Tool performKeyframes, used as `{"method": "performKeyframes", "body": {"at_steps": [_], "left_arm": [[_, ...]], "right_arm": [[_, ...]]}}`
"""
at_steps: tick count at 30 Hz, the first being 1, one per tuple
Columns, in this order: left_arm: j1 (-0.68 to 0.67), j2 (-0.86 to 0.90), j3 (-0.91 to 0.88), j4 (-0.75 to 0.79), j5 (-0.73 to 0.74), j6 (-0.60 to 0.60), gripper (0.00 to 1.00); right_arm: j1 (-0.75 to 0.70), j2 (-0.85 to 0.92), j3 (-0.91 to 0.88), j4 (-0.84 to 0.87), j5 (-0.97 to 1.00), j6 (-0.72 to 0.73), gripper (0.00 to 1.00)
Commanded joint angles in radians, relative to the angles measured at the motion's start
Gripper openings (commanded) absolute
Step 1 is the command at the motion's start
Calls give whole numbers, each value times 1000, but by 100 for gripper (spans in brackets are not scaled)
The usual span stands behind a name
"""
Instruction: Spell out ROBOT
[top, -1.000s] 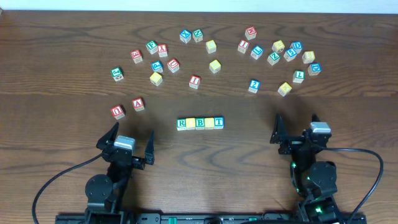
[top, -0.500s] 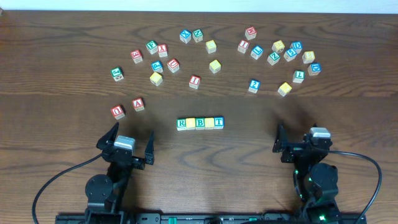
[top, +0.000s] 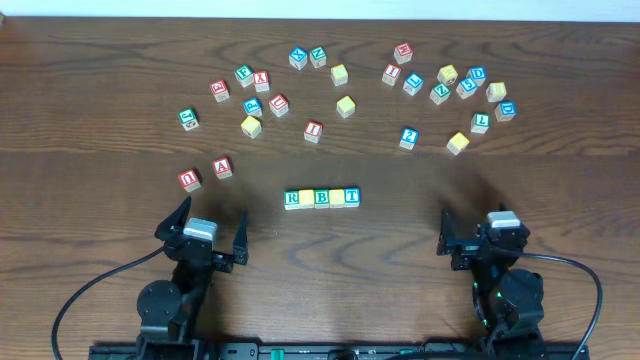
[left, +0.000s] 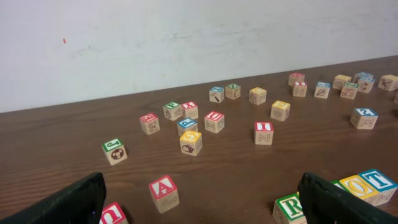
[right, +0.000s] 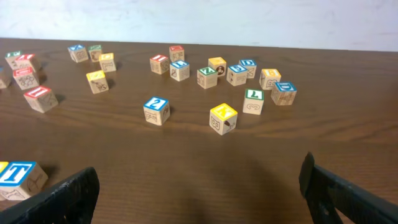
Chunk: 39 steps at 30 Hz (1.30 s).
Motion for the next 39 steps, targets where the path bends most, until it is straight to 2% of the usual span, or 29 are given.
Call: {"method": "performKeyframes", "body": {"at_steps": [1, 10, 39], "left_arm": [[5, -6, -11, -47, 13, 3, 97], [5, -6, -11, -47, 13, 3, 97], [5, -6, -11, -47, 13, 3, 97]], "right_arm": [[-8, -8, -3, -8, -22, -56, 99], [-8, -157, -3, -9, -27, -149, 99], [-13, -153, -3, -5, -37, -148, 99]]}}
